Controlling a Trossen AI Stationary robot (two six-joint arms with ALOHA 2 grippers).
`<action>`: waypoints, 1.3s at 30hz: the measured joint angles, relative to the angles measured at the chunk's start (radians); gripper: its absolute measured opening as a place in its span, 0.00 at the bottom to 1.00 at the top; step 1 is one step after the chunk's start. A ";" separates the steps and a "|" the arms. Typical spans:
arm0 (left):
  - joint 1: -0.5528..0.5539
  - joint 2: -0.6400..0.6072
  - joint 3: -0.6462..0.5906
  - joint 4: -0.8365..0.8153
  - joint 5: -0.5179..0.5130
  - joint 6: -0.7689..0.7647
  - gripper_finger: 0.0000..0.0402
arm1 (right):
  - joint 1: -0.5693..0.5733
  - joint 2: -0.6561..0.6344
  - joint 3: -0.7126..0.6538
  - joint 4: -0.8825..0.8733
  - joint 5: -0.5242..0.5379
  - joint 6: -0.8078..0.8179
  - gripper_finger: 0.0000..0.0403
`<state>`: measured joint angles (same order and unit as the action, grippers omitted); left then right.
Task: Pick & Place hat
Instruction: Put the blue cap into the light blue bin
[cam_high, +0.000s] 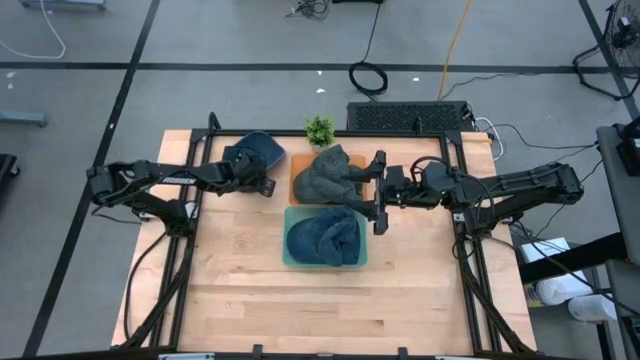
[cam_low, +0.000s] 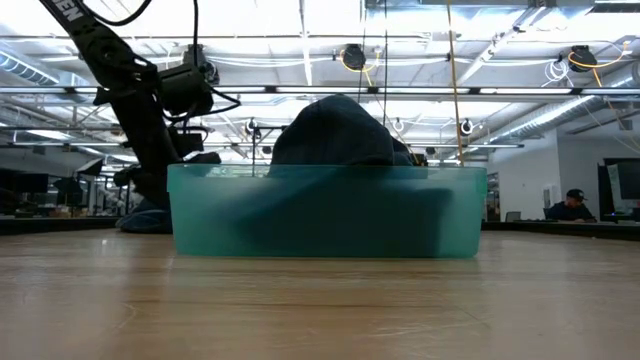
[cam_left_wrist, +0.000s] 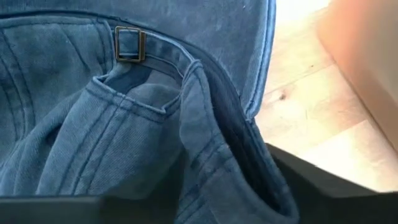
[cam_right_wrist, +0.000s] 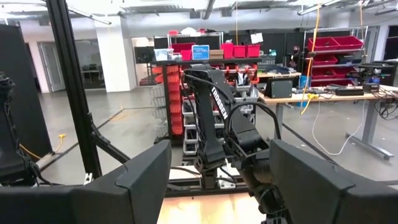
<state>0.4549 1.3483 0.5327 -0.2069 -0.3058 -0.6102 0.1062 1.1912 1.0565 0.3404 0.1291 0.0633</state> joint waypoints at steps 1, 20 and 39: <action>0.000 0.000 0.000 0.000 0.000 0.000 0.50 | 0.000 0.000 0.000 0.000 0.000 0.000 0.65; -0.006 -0.102 0.092 0.009 0.103 -0.078 0.02 | 0.000 0.000 0.000 -0.001 0.000 0.001 0.65; -0.006 -0.427 0.312 -0.053 0.055 -0.018 0.02 | 0.000 0.001 0.000 0.064 -0.029 0.075 0.65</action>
<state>0.4492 0.9217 0.8450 -0.2598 -0.2510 -0.6283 0.1066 1.1919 1.0565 0.4041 0.1002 0.1385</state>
